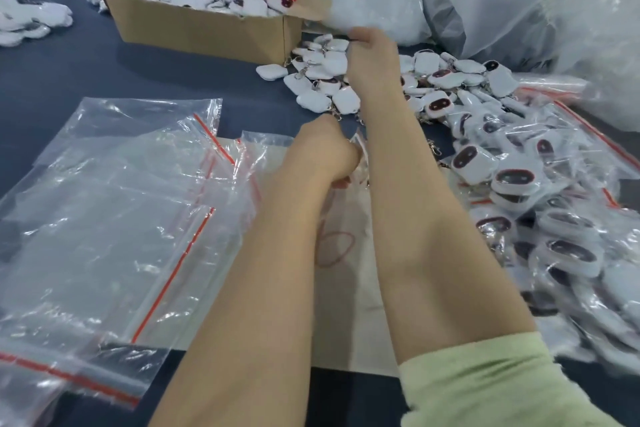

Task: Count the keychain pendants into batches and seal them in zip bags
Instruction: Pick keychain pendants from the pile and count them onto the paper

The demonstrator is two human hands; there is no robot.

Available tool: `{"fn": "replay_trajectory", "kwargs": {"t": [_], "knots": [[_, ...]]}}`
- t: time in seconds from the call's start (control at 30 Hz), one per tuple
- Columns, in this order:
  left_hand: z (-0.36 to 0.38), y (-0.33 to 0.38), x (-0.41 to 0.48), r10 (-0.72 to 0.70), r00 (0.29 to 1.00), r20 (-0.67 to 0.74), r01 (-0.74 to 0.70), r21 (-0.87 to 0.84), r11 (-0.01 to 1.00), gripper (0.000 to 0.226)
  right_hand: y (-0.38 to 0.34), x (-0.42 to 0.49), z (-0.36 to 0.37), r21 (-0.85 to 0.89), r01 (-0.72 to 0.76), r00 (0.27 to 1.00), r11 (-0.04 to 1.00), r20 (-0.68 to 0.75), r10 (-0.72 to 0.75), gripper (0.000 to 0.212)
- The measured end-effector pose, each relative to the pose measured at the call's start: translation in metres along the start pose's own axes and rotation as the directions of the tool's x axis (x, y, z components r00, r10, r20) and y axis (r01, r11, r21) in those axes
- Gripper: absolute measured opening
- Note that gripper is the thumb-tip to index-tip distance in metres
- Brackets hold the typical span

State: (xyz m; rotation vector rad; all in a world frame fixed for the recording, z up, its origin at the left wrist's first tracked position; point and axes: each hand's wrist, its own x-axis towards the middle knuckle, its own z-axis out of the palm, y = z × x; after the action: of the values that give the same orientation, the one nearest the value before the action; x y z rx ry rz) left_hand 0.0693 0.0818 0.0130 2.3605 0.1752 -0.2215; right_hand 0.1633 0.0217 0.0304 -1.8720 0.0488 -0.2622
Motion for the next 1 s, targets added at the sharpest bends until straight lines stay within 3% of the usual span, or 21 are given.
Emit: {"fn": "replay_trajectory", "kwargs": {"t": [0.1, 0.17, 0.23, 0.3, 0.33, 0.5, 0.6, 0.7, 0.8, 0.9, 0.93, 0.97, 1.0], "knots": [[0.005, -0.001, -0.003, 0.054, 0.997, -0.059, -0.054, -0.006, 0.999, 0.017, 0.025, -0.006, -0.02, -0.275, 0.003, 0.996, 0.962, -0.082, -0.027, 0.04], [0.007, 0.0, -0.005, 0.077, 0.993, -0.087, -0.079, -0.019, 0.997, 0.014, 0.041, -0.011, -0.025, -0.451, 0.023, 0.998, 0.892, 0.065, 0.007, 0.044], [0.008, 0.001, -0.007, 0.076, 0.992, -0.104, -0.079, -0.021, 0.997, 0.01, 0.048, -0.011, -0.02, -0.644, 0.112, 0.959, 0.757, 0.27, 0.088, 0.051], [0.01, 0.002, -0.008, 0.079, 0.992, -0.095, -0.081, -0.019, 0.997, 0.006, 0.054, -0.011, -0.017, -0.774, 0.219, 0.926, 0.594, 0.357, 0.125, 0.055], [0.011, 0.003, -0.008, 0.087, 0.991, -0.1, -0.087, -0.002, 0.996, 0.005, 0.053, -0.011, -0.016, -0.792, 0.22, 0.927, 0.569, 0.351, 0.13, 0.055], [0.012, 0.002, -0.006, 0.101, 0.985, -0.137, -0.096, 0.038, 0.995, 0.011, 0.049, -0.015, -0.008, -0.759, 0.109, 0.967, 0.642, 0.23, 0.108, 0.043], [0.014, 0.003, -0.003, 0.087, 0.985, -0.146, -0.079, 0.062, 0.995, 0.023, 0.048, -0.016, -0.008, -0.727, 0.135, 0.976, 0.673, 0.214, 0.035, 0.028], [0.015, 0.004, -0.003, 0.064, 0.988, -0.14, -0.059, 0.038, 0.998, 0.035, 0.049, -0.02, -0.01, -0.572, 0.215, 0.961, 0.792, 0.27, -0.065, 0.02], [0.018, 0.004, -0.009, 0.083, 0.984, -0.156, -0.076, 0.052, 0.996, 0.015, 0.046, -0.03, -0.016, -0.374, 0.205, 0.979, 0.904, 0.096, -0.182, 0.021], [0.022, 0.006, -0.018, 0.098, 0.981, -0.169, -0.089, 0.06, 0.994, 0.012, 0.041, -0.035, -0.03, 0.021, 0.005, 0.99, 1.0, -0.142, -0.002, 0.025], [0.025, 0.006, -0.021, 0.105, 0.978, -0.18, -0.095, 0.066, 0.993, 0.018, 0.037, -0.037, -0.037, 0.253, -0.072, 0.981, 0.965, -0.159, 0.115, 0.024], [0.028, 0.007, -0.024, 0.111, 0.974, -0.2, -0.097, 0.078, 0.992, 0.023, 0.032, -0.039, -0.044, 0.511, -0.144, 0.965, 0.848, -0.118, 0.235, 0.02], [0.031, 0.007, -0.027, 0.119, 0.967, -0.225, -0.1, 0.094, 0.99, 0.026, 0.028, -0.044, -0.052, 0.731, -0.196, 0.947, 0.653, -0.032, 0.32, 0.016]]}}
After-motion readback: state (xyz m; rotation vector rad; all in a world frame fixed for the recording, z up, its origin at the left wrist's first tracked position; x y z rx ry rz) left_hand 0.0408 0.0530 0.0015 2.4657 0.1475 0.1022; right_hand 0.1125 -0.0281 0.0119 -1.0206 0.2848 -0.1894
